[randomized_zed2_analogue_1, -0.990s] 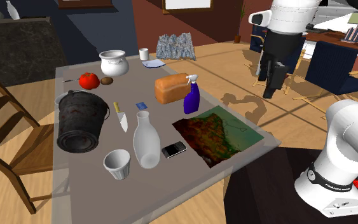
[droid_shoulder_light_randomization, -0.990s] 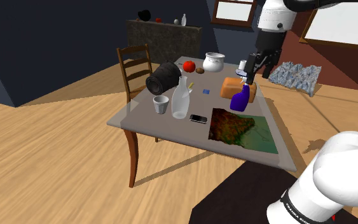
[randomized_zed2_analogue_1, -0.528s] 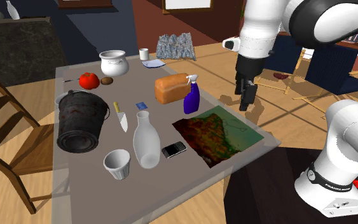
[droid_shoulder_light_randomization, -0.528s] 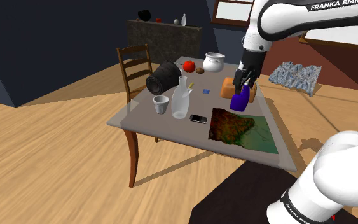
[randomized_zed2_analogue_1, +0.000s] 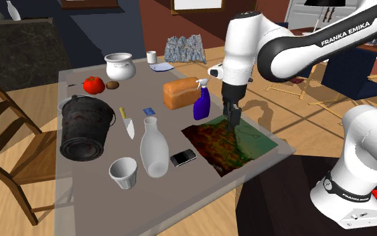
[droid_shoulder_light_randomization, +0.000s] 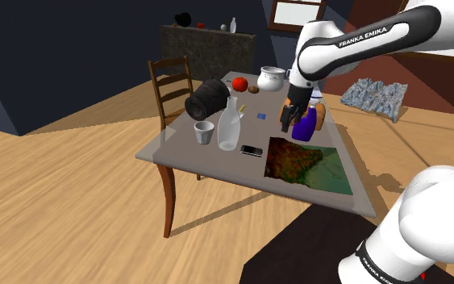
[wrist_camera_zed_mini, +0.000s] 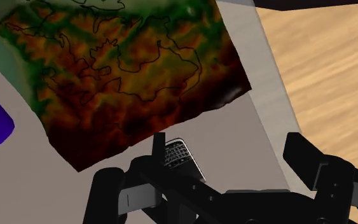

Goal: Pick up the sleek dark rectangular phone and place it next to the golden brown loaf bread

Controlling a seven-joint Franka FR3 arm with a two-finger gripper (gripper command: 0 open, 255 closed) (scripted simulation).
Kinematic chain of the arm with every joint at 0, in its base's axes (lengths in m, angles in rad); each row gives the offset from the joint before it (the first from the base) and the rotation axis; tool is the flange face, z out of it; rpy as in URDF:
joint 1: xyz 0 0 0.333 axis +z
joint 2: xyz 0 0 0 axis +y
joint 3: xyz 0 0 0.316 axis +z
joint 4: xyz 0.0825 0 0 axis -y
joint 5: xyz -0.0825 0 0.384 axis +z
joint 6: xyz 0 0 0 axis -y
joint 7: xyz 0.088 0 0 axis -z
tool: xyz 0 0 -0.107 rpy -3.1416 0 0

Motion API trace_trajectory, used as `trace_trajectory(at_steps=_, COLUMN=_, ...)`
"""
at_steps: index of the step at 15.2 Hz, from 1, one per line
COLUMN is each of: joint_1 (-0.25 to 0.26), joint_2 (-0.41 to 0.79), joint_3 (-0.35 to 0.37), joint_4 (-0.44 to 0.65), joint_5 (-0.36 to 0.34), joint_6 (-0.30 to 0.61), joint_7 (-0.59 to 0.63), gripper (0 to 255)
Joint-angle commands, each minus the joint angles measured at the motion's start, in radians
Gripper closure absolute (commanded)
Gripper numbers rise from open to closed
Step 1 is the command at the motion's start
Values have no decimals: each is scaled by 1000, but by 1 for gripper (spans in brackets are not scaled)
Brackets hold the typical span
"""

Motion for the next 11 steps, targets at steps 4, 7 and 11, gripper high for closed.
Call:
trace_trajectory(at_steps=4, joint_1=22, joint_2=186, joint_3=-54, joint_4=45, joint_5=51, joint_6=144, joint_7=-133, gripper=0)
trace_trajectory(at_steps=7, joint_1=32, joint_2=309, joint_3=-74, joint_4=90, joint_5=106, joint_6=216, joint_7=-221, gripper=0)
trace_trajectory(at_steps=11, joint_1=29, joint_2=475, joint_3=-76, joint_4=171, joint_5=198, joint_6=291, joint_7=-347, gripper=0)
